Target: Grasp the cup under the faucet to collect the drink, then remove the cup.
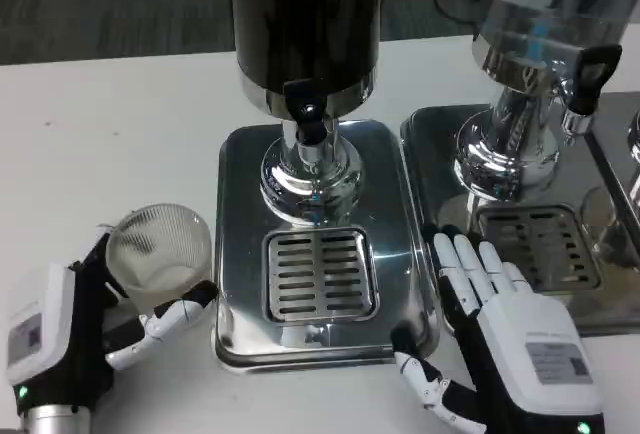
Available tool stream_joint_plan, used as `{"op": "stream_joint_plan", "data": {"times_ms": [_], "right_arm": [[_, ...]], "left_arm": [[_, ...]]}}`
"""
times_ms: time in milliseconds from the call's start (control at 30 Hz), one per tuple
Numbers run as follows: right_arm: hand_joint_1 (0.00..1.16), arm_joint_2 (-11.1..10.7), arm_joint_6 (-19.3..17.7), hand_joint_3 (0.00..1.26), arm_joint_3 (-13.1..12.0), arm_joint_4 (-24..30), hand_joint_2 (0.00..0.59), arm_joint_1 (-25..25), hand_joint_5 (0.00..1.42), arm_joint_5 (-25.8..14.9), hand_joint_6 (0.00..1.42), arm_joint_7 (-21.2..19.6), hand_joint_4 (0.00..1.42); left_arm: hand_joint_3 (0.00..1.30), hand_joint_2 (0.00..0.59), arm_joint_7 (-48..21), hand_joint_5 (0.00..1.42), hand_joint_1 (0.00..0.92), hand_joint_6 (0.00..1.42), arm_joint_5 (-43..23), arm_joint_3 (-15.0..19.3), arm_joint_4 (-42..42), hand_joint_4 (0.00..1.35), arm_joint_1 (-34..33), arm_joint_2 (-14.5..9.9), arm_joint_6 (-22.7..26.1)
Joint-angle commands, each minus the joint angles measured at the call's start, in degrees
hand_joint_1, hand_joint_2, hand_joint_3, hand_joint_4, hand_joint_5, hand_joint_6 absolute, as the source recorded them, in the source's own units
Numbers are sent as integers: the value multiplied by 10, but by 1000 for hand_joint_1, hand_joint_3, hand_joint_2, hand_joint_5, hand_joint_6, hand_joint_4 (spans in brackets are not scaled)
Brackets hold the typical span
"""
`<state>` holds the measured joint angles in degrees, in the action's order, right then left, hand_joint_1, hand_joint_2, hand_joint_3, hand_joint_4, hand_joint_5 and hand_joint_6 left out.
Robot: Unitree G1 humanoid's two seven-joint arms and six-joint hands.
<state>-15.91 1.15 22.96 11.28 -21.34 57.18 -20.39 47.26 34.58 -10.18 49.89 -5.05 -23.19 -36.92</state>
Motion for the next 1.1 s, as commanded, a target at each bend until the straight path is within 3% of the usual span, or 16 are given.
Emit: {"op": "stream_joint_plan", "data": {"times_ms": [33,333,700,1100], "right_arm": [[316,-1,0,0,3,1,411,1,0,2,63,3,0],[316,-4,2,0,-1,8,411,-2,0,2,63,4,0],[327,-3,4,0,-5,10,404,-4,0,1,64,0,0],[335,0,9,0,-10,13,403,-4,0,1,64,3,0]], "left_arm": [[353,138,21,752,442,875,9,-2,-27,487,1,-4,-16],[353,138,18,752,444,879,14,3,-67,487,9,-7,-16],[353,131,-6,752,453,895,40,-33,-102,487,-8,9,-12],[358,131,-37,752,455,900,51,-80,-10,487,-101,40,0]]}}
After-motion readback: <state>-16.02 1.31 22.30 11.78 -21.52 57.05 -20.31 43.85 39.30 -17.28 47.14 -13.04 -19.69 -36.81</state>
